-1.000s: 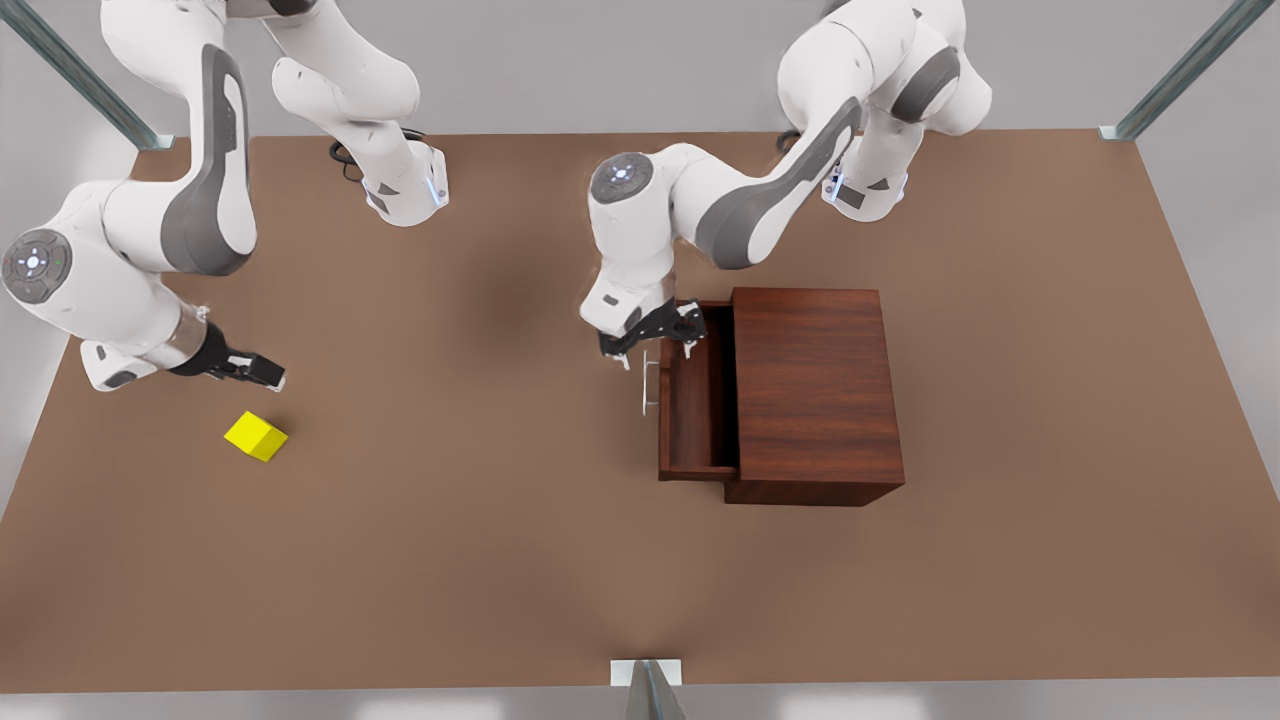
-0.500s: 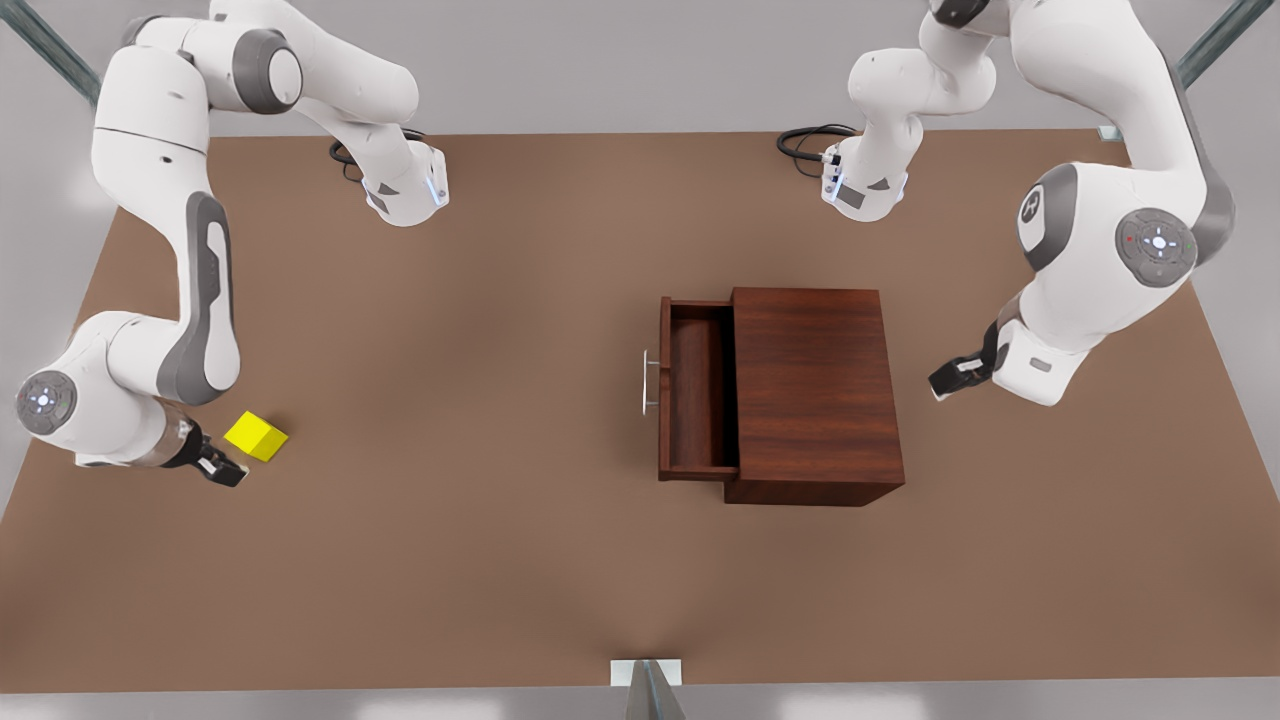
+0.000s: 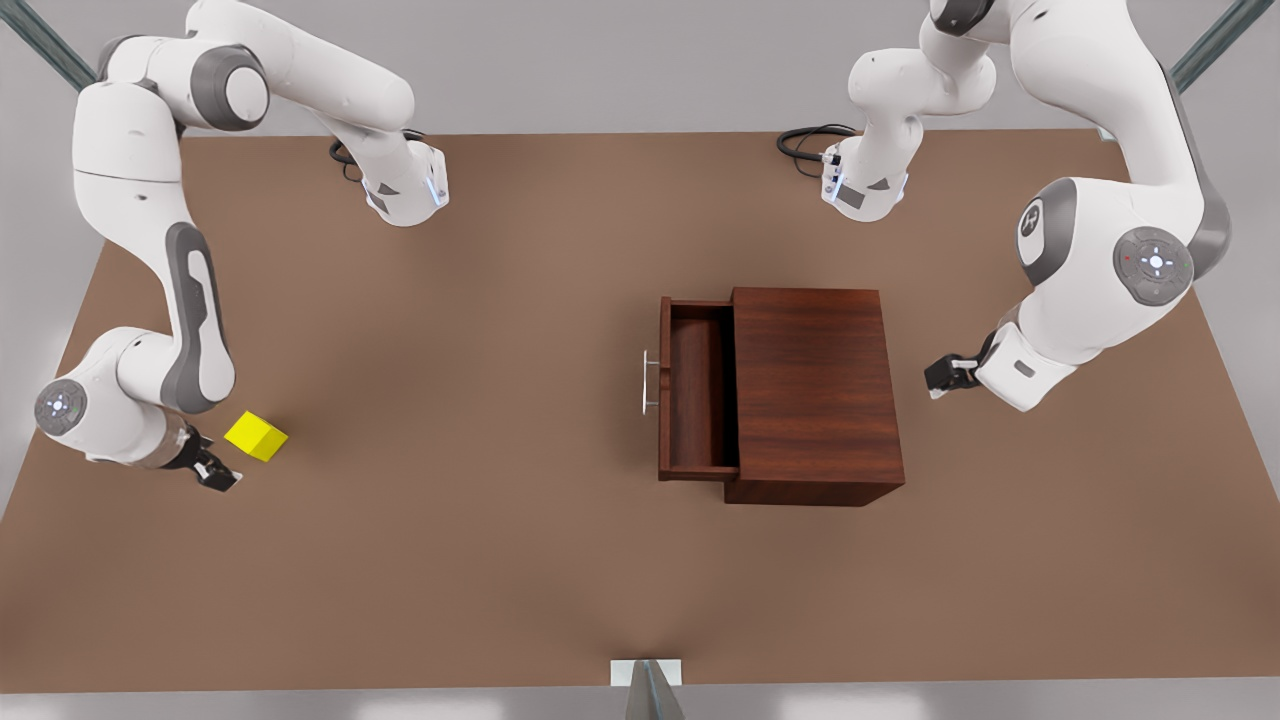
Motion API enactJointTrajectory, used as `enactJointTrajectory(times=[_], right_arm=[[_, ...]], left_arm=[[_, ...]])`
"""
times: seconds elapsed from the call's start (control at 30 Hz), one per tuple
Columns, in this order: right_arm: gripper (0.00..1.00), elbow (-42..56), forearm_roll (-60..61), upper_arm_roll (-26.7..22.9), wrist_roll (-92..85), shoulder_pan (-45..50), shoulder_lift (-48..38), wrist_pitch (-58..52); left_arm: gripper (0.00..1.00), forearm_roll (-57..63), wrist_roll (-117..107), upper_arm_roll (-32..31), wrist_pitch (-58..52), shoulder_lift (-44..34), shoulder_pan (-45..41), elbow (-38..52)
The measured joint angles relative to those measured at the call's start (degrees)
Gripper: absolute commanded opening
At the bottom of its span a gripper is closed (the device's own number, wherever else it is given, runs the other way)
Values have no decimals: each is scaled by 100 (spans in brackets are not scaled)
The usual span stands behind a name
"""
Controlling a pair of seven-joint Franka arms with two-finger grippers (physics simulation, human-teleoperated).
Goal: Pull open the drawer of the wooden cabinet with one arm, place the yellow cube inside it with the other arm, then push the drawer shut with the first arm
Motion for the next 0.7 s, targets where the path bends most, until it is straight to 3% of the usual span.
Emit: enactJointTrajectory(times=[0.53, 0.7], right_arm=[[100, -469, -1352, 1396, -49, -1403, 310, 110], [100, -508, -1494, 1566, -62, -1607, 393, 95]], left_arm=[[100, 51, 654, 31, -54, -99, 58, -20], [100, 14, 733, 77, -301, -134, 188, -69]])
